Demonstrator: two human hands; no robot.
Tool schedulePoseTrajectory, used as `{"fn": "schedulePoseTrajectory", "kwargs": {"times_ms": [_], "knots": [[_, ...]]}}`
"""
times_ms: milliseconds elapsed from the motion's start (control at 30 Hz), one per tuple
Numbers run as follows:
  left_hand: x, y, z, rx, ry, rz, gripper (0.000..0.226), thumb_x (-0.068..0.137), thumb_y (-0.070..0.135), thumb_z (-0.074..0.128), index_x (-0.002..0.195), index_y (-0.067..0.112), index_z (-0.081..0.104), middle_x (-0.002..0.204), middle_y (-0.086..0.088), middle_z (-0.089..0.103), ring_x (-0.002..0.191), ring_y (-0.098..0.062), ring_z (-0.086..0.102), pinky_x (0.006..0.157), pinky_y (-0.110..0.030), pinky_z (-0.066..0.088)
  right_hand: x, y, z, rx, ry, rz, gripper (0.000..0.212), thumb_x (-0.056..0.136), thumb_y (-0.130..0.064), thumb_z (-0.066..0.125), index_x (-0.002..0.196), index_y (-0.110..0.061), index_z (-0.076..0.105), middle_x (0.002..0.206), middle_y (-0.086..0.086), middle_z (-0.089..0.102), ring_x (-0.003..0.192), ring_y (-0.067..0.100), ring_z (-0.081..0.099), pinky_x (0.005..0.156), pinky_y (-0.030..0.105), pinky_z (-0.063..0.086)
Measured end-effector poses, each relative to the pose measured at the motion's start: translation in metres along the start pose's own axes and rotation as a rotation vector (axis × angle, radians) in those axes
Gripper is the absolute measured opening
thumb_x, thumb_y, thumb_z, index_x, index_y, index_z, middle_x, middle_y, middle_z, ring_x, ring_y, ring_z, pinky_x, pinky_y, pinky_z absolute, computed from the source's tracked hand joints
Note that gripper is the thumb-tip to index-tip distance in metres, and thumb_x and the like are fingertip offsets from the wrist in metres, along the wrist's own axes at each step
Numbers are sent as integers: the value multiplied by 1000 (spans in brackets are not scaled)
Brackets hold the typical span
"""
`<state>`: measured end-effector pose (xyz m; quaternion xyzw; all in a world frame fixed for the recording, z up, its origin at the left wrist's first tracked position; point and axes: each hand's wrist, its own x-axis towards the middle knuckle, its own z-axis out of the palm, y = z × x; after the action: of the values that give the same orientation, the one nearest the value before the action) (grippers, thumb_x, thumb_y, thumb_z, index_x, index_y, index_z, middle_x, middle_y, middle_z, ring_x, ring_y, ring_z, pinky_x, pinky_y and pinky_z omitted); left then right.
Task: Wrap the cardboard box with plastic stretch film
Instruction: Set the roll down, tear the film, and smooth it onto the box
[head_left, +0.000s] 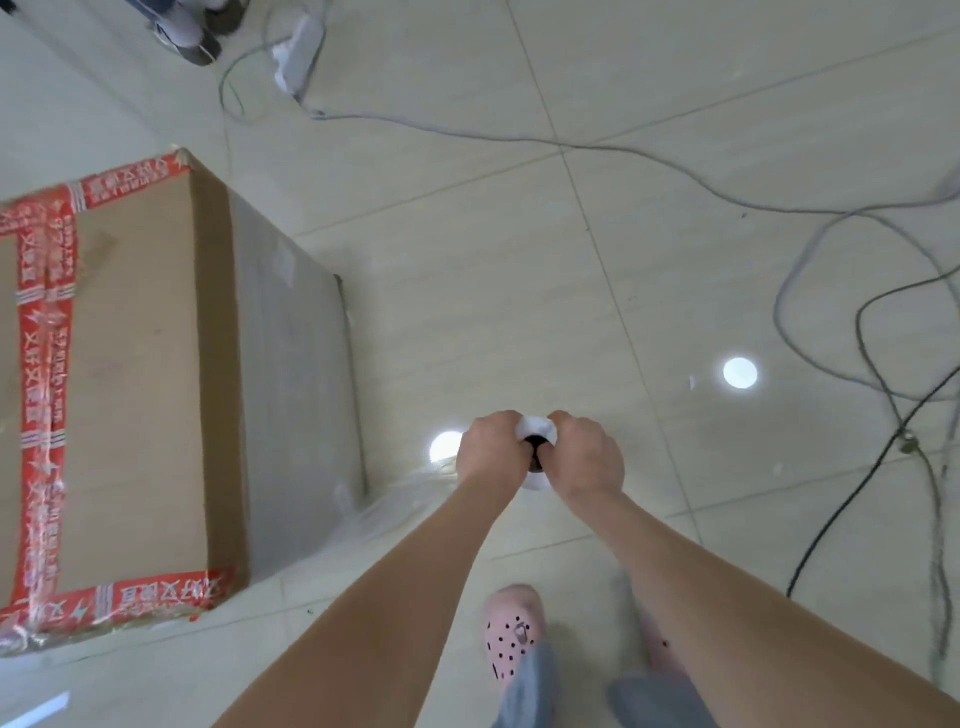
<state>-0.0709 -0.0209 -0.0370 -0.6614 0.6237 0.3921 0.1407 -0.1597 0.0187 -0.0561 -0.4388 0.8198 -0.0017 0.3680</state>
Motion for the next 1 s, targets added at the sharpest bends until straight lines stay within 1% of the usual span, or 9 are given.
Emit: {"fn": "schedulePoseTrajectory", "kwargs": {"times_ms": [100,233,333,467,600,733,833,933,1000], "knots": [[24,23,-17,-81,38,-42,22,79,9,46,91,12,64,89,-5,67,84,-26,63,61,-27,43,33,-10,-27,-32,12,-66,16,85,-14,46,96,-14,58,95,8,62,85,30,59,60,28,35],[58,50,-40,-189,105,-81,19,78,9,48,84,10,66,76,-5,65,72,-26,61,57,-26,45,80,-26,-58,-82,27,-138,20,83,-14,46,98,-15,59,95,8,61,78,29,52,59,29,35],[83,64,-54,-224,122,-94,22,78,8,48,87,8,69,80,-8,68,73,-27,66,65,-32,56,110,-36,-70,-100,29,-154,19,82,-13,48,97,-15,59,94,8,62,74,28,48,59,29,36],[106,65,-59,-253,160,-117,20,78,8,49,86,6,68,83,-10,70,77,-29,68,69,-35,58,134,-43,-73,-114,26,-185,19,82,-15,48,97,-17,60,95,7,63,76,27,50,60,29,35],[114,62,-62,-391,228,-118,19,82,13,56,95,12,69,88,-8,71,81,-28,68,73,-34,57,145,-50,-75,-8,96,-149,24,86,-17,46,107,-16,59,102,9,63,90,30,57,66,29,36],[110,63,-54,-483,235,-115,18,83,11,57,98,15,67,90,-7,69,87,-28,66,65,-27,47,139,-46,-72,74,84,-108,32,91,-19,44,122,-14,51,115,13,57,103,33,56,71,31,35],[99,60,-48,-510,256,-119,25,85,11,56,108,14,65,103,-6,68,99,-24,62,72,-24,43,125,-45,-70,49,92,-112,42,92,-23,50,132,-16,41,129,10,46,111,32,51,76,34,38],[75,48,-40,-530,271,-165,41,89,15,55,130,14,53,127,-4,59,113,-21,57,91,-28,46,102,-48,-68,-186,243,-310,50,89,-21,54,136,-20,39,137,6,38,122,28,39,87,34,36],[53,32,-36,-532,302,-197,42,90,16,53,132,15,51,131,-3,56,114,-20,57,95,-33,46,82,-57,-62,-252,262,-481,48,88,-19,54,135,-22,42,136,4,39,123,26,37,90,33,34]]}}
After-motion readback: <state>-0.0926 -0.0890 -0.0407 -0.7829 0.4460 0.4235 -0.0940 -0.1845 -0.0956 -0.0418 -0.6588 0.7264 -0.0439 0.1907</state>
